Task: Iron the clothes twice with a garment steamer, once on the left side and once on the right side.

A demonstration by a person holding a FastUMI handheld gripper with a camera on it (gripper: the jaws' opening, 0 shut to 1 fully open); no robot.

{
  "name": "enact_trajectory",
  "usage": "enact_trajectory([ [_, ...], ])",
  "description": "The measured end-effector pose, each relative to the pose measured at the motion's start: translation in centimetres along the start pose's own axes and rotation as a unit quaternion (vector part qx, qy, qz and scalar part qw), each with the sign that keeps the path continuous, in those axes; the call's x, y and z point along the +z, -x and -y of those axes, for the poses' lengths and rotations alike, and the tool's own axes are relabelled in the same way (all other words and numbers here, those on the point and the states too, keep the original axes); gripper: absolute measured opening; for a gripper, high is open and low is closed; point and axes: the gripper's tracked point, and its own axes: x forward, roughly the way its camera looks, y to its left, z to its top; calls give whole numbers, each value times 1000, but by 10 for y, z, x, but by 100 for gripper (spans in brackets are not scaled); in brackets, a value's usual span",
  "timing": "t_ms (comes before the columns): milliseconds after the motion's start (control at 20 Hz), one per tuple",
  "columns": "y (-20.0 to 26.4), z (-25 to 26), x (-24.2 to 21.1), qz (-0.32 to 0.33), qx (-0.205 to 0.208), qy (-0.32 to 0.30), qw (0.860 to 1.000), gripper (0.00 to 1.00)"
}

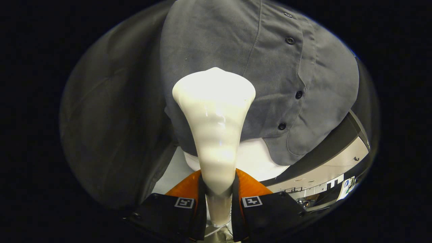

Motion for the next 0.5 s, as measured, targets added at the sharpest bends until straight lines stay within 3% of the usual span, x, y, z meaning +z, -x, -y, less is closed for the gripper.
enact_trajectory([
  [500, 46, 12, 37, 47, 13, -29, 998, 38],
])
